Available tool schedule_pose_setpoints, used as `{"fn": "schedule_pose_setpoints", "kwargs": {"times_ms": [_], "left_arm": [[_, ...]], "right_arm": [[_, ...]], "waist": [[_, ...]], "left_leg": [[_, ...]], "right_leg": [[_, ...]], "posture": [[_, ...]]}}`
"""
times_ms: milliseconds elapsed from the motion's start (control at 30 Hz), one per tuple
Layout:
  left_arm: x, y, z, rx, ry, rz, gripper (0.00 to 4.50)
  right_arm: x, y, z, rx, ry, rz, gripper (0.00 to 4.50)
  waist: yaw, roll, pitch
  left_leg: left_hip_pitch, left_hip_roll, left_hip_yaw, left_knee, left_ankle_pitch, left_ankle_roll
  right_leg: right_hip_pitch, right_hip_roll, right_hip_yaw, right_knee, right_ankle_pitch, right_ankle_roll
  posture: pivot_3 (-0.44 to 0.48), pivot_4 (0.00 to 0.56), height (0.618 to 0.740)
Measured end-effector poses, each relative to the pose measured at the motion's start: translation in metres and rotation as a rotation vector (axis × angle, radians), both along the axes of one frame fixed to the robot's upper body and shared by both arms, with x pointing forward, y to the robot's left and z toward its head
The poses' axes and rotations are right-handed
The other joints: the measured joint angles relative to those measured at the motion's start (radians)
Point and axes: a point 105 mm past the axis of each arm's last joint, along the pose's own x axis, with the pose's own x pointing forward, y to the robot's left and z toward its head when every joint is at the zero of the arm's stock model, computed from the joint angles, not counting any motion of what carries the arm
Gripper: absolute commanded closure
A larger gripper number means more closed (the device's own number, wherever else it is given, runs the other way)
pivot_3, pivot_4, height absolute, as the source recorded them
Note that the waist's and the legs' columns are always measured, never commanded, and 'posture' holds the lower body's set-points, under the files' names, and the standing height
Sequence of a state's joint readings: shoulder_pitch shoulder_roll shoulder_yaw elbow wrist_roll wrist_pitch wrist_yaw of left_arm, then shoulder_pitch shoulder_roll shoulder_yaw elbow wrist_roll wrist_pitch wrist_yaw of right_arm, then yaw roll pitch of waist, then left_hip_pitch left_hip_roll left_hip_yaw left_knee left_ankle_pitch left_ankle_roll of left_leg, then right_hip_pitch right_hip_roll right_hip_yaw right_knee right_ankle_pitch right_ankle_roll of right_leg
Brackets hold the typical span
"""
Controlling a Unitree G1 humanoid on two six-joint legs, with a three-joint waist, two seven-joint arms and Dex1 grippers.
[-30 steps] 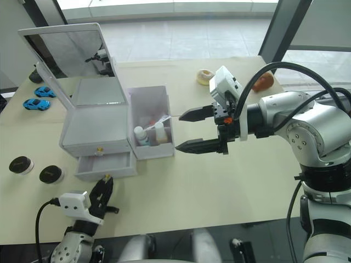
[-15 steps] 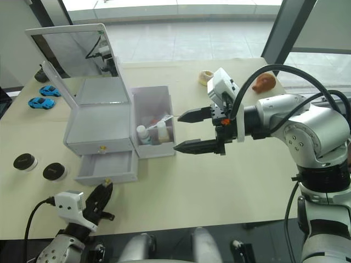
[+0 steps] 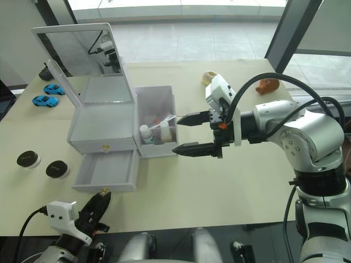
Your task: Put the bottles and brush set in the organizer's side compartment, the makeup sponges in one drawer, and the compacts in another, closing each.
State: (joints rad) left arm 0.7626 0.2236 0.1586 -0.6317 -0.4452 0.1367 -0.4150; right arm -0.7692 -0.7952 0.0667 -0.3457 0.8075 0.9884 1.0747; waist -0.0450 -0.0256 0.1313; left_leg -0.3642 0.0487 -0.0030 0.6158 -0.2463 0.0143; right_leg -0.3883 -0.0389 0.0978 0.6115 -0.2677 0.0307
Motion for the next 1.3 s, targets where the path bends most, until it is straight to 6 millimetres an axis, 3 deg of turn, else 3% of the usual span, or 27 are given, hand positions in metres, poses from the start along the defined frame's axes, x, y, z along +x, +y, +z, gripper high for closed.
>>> {"fn": "schedule_pose_setpoints", "kwargs": {"times_ms": [133, 233, 267, 400, 533, 733, 867, 933, 1033, 1133, 1233, 1300], "left_arm": [[-0.026, 0.013, -0.002, -0.096, 0.036, -0.161, 1.12], [-0.039, 0.044, 0.001, -0.075, 0.058, -0.214, 0.13], [-0.039, 0.056, 0.006, -0.058, 0.053, -0.231, 0.02], [-0.017, 0.101, 0.038, 0.061, 0.011, -0.289, 0.02], [0.004, 0.128, 0.060, 0.161, 0.032, -0.357, 0.02], [0.024, 0.197, 0.084, 0.309, 0.118, -0.248, 0.02], [0.023, 0.236, 0.091, 0.371, 0.115, -0.121, 0.02], [0.019, 0.251, 0.088, 0.378, 0.127, -0.067, 0.02], [0.022, 0.260, 0.084, 0.362, 0.119, -0.028, 0.02], [0.023, 0.261, 0.081, 0.352, 0.127, -0.023, 0.02], [0.028, 0.256, 0.081, 0.343, 0.115, -0.036, 0.02], [0.034, 0.248, 0.081, 0.336, 0.103, -0.047, 0.02]], "right_arm": [[0.002, -0.004, 0.000, -0.011, -0.007, -0.008, 0.00], [0.003, -0.011, -0.002, -0.029, -0.014, -0.022, 0.00], [0.005, -0.014, -0.003, -0.038, -0.017, -0.033, 0.00], [0.011, -0.032, -0.013, -0.068, -0.015, -0.095, 0.00], [0.016, -0.061, -0.029, -0.102, -0.023, -0.198, 0.00], [0.012, -0.135, -0.059, -0.106, 0.036, -0.415, 0.00], [0.011, -0.200, -0.084, -0.118, 0.108, -0.651, 0.00], [0.012, -0.223, -0.093, -0.108, 0.103, -0.760, 0.00], [0.013, -0.235, -0.101, -0.131, 0.081, -0.813, 0.00], [0.017, -0.233, -0.098, -0.141, 0.046, -0.810, 0.00], [0.024, -0.219, -0.088, -0.140, -0.004, -0.764, 0.00], [0.032, -0.196, -0.075, -0.118, -0.048, -0.697, 0.00]], "waist": [[-0.001, 0.000, 0.000], [0.002, 0.000, 0.000], [0.004, 0.000, 0.001], [0.008, -0.001, 0.000], [0.007, -0.004, -0.001], [0.006, -0.001, 0.001], [0.002, -0.002, 0.001], [-0.003, -0.001, 0.000], [-0.002, 0.000, 0.001], [-0.003, 0.000, 0.001], [-0.002, 0.000, 0.001], [-0.002, 0.000, 0.001]], "left_leg": [[0.001, 0.001, 0.000, 0.000, 0.000, 0.000], [0.001, 0.001, 0.000, 0.000, 0.000, 0.000], [0.001, 0.001, 0.000, 0.000, 0.000, 0.000], [0.001, 0.001, 0.002, 0.000, 0.000, 0.000], [0.001, 0.001, 0.003, -0.001, 0.000, 0.000], [0.006, 0.001, 0.004, -0.002, 0.000, 0.000], [0.010, 0.001, 0.006, -0.005, 0.000, 0.000], [0.011, 0.002, 0.007, -0.006, 0.000, 0.000], [0.011, 0.002, 0.007, -0.007, 0.000, 0.000], [0.011, 0.002, 0.007, -0.007, 0.000, 0.000], [0.011, 0.002, 0.007, -0.007, 0.000, -0.001], [0.011, 0.003, 0.007, -0.007, 0.000, -0.001]], "right_leg": [[-0.005, 0.000, -0.001, 0.000, -0.002, 0.001], [-0.007, 0.000, -0.002, 0.000, -0.003, 0.001], [-0.007, -0.001, -0.002, 0.000, -0.003, 0.001], [-0.007, -0.003, -0.003, 0.000, -0.003, 0.001], [-0.005, -0.003, -0.004, 0.000, 0.000, -0.005], [-0.002, -0.004, -0.004, 0.001, -0.002, -0.001], [0.000, -0.004, -0.003, 0.001, -0.002, -0.004], [0.000, -0.004, -0.002, 0.002, -0.002, -0.004], [0.000, -0.004, -0.002, 0.005, -0.002, -0.002], [0.000, -0.003, -0.002, 0.007, 0.001, 0.003], [0.000, -0.003, -0.002, 0.008, 0.001, 0.004], [0.000, -0.004, -0.002, 0.008, 0.001, 0.003]], "posture": [[0.000, 0.150, 0.740], [0.000, 0.150, 0.740], [0.000, 0.150, 0.740], [0.000, 0.150, 0.740], [0.000, 0.150, 0.740], [0.000, 0.150, 0.740], [0.000, 0.150, 0.740], [0.000, 0.150, 0.740], [0.000, 0.150, 0.740], [0.000, 0.150, 0.740], [0.000, 0.150, 0.740], [0.000, 0.150, 0.740]]}}
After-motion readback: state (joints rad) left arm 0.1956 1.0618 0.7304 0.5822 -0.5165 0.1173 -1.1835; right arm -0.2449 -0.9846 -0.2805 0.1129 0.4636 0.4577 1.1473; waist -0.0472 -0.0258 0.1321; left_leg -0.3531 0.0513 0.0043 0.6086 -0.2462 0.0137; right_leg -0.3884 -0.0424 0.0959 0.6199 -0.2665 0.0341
